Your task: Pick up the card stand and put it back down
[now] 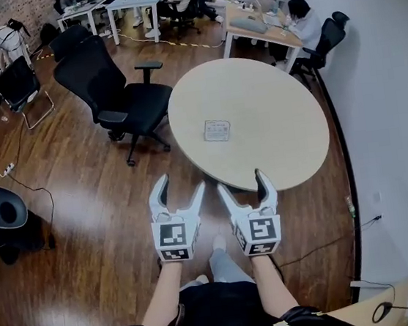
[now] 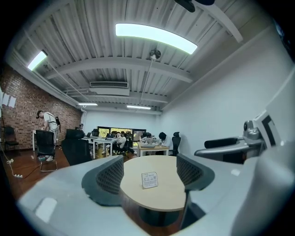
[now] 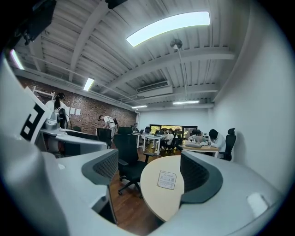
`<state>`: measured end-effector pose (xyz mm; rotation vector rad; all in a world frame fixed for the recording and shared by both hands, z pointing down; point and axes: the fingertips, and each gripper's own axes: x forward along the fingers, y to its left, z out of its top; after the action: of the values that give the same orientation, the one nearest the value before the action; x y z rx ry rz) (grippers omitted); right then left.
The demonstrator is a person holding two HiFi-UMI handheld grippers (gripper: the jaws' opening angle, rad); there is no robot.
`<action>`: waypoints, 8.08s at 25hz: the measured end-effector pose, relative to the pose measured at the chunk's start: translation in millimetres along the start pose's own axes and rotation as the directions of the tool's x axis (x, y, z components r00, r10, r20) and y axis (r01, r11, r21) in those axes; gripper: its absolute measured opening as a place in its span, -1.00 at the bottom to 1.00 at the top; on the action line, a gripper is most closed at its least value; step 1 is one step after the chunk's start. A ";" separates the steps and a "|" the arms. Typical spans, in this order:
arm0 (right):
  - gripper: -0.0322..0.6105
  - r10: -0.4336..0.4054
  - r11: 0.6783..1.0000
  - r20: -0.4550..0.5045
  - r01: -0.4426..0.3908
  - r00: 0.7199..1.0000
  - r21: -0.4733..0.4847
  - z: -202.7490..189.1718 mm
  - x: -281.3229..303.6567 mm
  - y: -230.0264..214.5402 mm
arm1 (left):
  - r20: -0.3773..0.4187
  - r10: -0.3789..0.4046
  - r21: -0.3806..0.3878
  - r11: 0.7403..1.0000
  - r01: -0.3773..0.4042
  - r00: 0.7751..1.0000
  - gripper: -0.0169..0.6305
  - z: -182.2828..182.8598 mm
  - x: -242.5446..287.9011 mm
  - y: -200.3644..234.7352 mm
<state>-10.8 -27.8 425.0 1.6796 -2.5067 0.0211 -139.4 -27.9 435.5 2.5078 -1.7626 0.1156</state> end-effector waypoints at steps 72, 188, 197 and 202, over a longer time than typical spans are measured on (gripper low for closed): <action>0.22 0.005 0.988 -0.312 0.044 0.950 0.149 -197.0 186.8 -168.4 | -0.511 -0.393 0.231 0.794 0.562 0.765 0.43 -157.6 282.3 190.9; 0.23 -0.157 0.988 0.103 0.154 0.982 0.031 99.8 153.3 -136.9 | 0.156 -0.073 0.121 0.991 0.055 0.985 -0.89 123.7 187.5 61.1; 0.23 -0.170 0.985 0.100 0.166 0.980 0.043 93.8 154.8 -145.7 | 0.153 -0.078 0.116 0.991 0.061 0.985 -0.90 120.3 194.6 57.8; 0.23 -0.178 0.983 0.095 0.174 0.979 0.055 89.2 155.3 -149.2 | 0.141 -0.099 0.123 0.989 0.082 0.985 -0.90 117.3 197.3 55.1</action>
<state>60.1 -235.0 345.1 1.9615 -2.4327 -0.0214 -122.4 -243.3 340.4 2.7410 -1.7364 0.0304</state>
